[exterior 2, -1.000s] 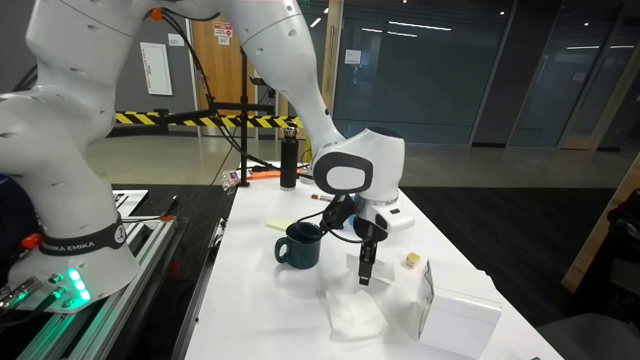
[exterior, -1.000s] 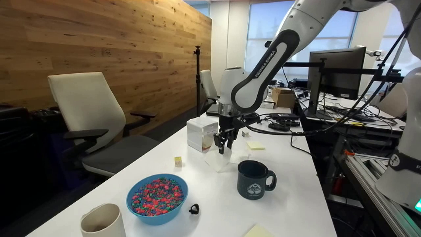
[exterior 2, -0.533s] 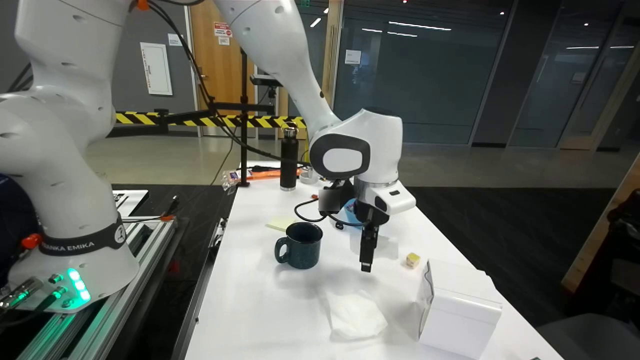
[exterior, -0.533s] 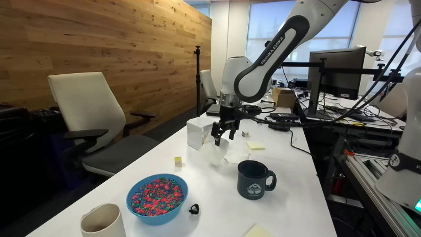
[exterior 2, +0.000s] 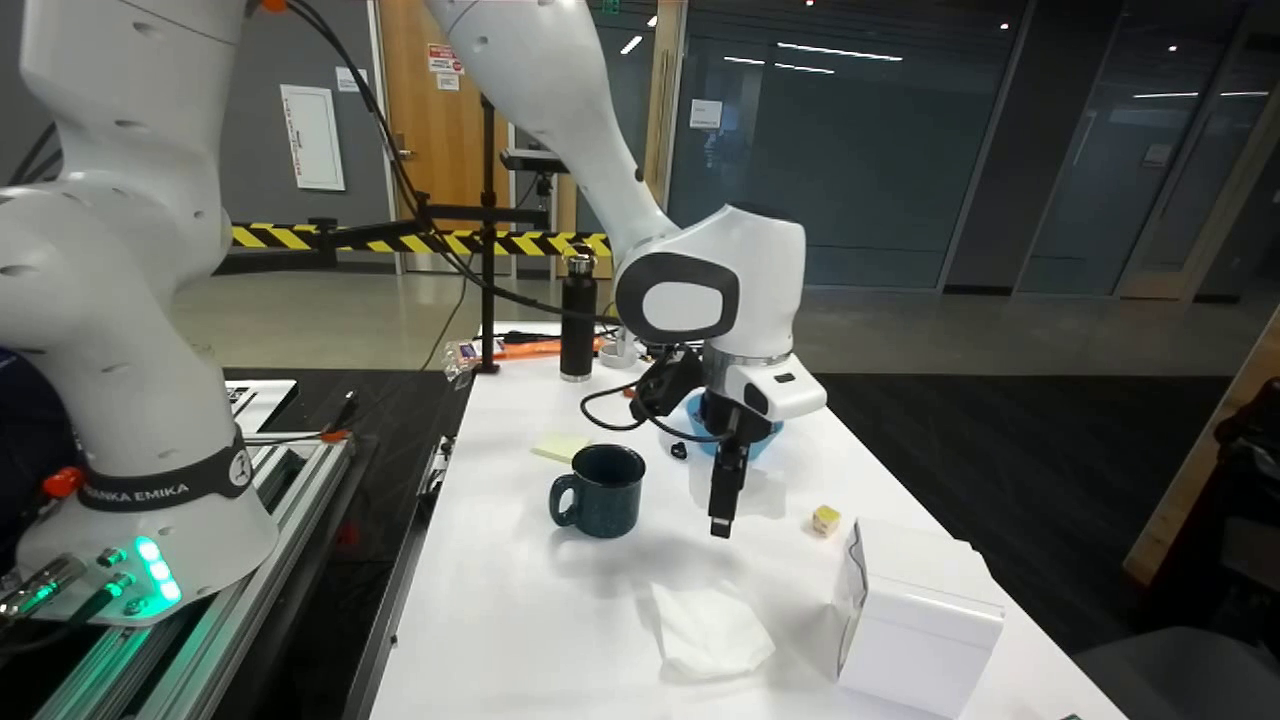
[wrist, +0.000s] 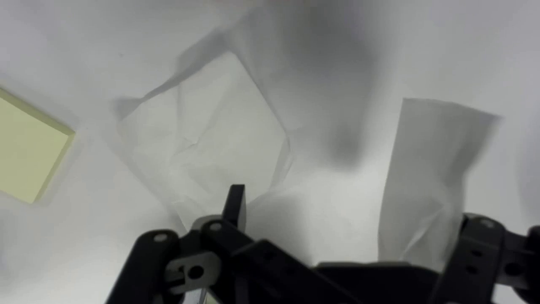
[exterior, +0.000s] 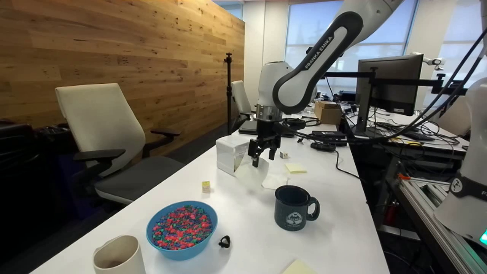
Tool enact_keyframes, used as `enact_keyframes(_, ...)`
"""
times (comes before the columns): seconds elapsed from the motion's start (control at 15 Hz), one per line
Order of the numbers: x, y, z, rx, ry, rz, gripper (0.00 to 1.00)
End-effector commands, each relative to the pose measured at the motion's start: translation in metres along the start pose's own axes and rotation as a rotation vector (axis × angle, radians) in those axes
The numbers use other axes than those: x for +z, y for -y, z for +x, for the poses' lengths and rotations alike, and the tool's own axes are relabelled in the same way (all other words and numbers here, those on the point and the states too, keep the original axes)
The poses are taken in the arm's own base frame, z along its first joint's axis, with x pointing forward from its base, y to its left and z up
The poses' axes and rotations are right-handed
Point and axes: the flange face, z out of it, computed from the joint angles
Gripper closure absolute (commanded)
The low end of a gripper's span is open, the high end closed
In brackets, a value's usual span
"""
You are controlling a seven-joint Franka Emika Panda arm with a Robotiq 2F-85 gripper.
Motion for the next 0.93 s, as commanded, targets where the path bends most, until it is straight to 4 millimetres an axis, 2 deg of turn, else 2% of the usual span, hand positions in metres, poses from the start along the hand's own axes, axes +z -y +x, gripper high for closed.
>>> enact_keyframes(0.0,-0.015,-0.009,-0.008,-0.013,0.029,-0.056,0.0)
enact_keyframes(0.47,-0.031,-0.021,-0.004,-0.026,0.013,-0.08,0.0)
enact_keyframes(0.87,-0.026,-0.01,-0.014,-0.077,0.075,-0.076,0.0)
